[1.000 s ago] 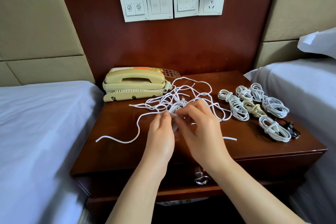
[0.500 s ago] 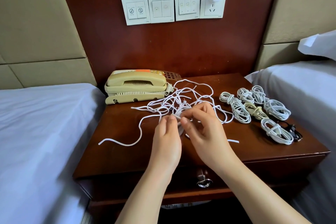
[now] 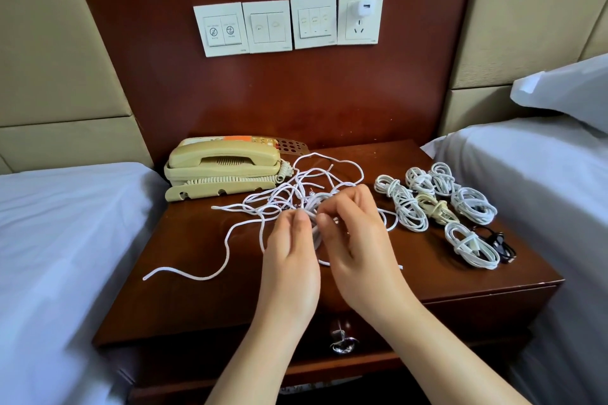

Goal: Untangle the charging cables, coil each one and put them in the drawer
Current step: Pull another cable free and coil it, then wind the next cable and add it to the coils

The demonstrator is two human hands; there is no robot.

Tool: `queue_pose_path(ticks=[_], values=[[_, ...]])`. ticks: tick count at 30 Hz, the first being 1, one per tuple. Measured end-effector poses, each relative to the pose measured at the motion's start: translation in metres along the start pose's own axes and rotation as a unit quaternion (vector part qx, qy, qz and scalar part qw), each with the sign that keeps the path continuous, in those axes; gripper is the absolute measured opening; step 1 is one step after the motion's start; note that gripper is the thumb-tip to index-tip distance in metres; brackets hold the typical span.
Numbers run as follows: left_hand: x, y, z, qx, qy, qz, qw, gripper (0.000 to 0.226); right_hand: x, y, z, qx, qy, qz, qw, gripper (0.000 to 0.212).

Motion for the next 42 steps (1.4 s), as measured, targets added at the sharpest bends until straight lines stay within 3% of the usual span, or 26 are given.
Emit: queue_pose_path(ticks=[7,13,19,22,25,34,38,42], values=[[0.004,-0.03,-0.031,0.017,-0.07,0.052,0.996,0.028,-0.008,0.039,-0.001,0.022,0.041,-0.047,0.998,0.006],[0.002,-0.058,-0.032,-0.113,-0.11,0.099,0.983,0.025,-0.015,0.087,-0.013,0.101,0.037,-0.054,0.993,0.006],[0.006,-0.095,-0.004,-0.398,-0.143,0.154,0.893,0.044,-0.008,0.118,-0.052,0.242,-0.05,0.013,0.969,0.002],[0.009,-0.107,0.007,-0.479,-0.165,0.153,0.848,0.048,-0.002,0.115,-0.07,0.305,-0.086,0.085,0.945,0.002],[0.012,-0.11,0.013,-0.501,-0.187,0.155,0.831,0.051,0.002,0.11,-0.074,0.347,-0.1,0.138,0.922,0.007],[0.013,-0.108,0.017,-0.472,-0.211,0.198,0.833,0.048,0.007,0.107,-0.082,0.41,-0.142,0.181,0.883,0.016],[0.014,-0.095,0.007,-0.435,-0.206,0.208,0.852,0.046,0.0,0.105,-0.061,0.317,-0.067,0.096,0.941,0.012],[0.015,-0.073,-0.002,-0.439,-0.204,0.19,0.854,0.043,-0.001,0.086,-0.051,0.273,-0.039,0.092,0.957,0.019]])
Point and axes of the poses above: each hand's wrist, its own x-axis away from the middle knuckle, its own y-axis out of the back of the hand, z = x × y, the point moved 10 cm from there along -x, towards the middle knuckle, and after that the axes turned 12 degrees about -x, right-handed, at the moved point
